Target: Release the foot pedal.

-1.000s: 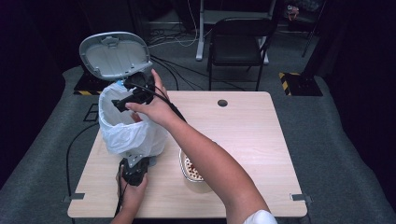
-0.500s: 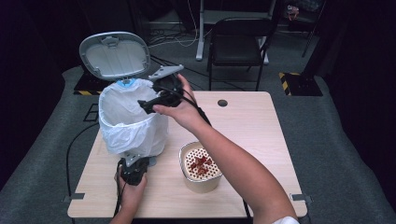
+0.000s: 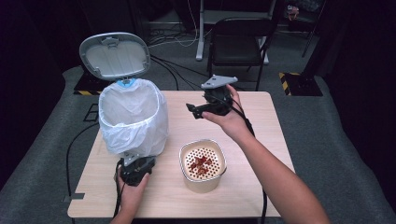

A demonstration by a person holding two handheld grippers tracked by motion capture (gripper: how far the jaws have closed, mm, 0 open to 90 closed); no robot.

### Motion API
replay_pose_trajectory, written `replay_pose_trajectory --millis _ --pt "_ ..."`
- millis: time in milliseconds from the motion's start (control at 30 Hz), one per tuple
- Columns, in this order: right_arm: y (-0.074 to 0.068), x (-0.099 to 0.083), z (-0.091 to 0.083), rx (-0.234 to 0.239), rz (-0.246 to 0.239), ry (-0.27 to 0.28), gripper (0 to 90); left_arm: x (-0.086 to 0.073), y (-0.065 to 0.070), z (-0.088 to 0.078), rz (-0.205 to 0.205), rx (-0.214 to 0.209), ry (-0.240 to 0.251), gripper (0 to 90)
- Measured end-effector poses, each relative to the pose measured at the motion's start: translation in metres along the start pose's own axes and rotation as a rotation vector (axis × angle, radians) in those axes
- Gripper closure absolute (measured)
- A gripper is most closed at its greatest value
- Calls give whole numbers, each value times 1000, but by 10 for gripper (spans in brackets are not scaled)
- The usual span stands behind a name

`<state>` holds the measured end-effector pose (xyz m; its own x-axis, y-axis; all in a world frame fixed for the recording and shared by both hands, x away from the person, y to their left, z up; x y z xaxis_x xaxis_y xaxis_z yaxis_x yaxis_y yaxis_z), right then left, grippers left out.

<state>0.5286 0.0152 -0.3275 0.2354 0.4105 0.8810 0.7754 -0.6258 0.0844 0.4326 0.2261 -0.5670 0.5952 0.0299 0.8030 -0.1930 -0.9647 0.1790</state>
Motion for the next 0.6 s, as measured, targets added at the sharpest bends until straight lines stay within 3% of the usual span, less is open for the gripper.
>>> replay_pose_trajectory --millis 33,100,133,167,200,233,267,367,400,433,467,500,533,600 --pt "2 -5 -4 -2 1 4 126 4 4 -1 -14 -29 15 555" --pt "6 -15 -11 -5 21 5 137 8 4 -5 0 -38 9 531" --pt "8 -19 -15 -10 27 7 137 11 1 -8 54 -38 7 525" --pt "10 -23 -18 -16 34 3 137 13 7 -9 1 -69 4 515" --pt "13 -26 -22 -25 44 5 137 15 4 -12 16 -57 5 507" --pt "14 -29 -26 -29 58 6 137 17 5 -15 -13 -49 11 505" --pt "16 -32 -30 -33 60 12 141 19 -2 -19 100 -61 3 504" --pt "19 -43 -41 -52 65 9 142 23 -1 -28 111 -91 0 492" --pt "20 -48 -45 -62 62 1 142 24 -3 -31 151 -95 -2 490" --pt "20 -48 -45 -62 62 1 142 24 -3 -31 151 -95 -2 486" --pt "21 -54 -48 -71 56 -7 142 22 0 -35 109 -102 -7 486" --pt "22 -61 -51 -80 53 -17 142 22 -3 -38 147 -109 -9 477" --pt "24 -67 -54 -87 50 -19 143 20 -3 -40 119 -110 -12 471" --pt "28 -87 -61 -102 76 -26 143 16 -5 -46 116 -140 -21 470"
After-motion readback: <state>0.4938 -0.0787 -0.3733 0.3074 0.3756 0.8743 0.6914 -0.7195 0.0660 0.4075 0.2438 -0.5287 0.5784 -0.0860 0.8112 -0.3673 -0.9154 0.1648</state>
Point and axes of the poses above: each handheld gripper's, and its own axes: z roughly forward along the jaws, x roughly out of its top, y roughly to its right, the point moved 9 cm from there along z, roughly forward along the jaws, and after that the axes turned 4 degrees about x, right-handed, at the moved point
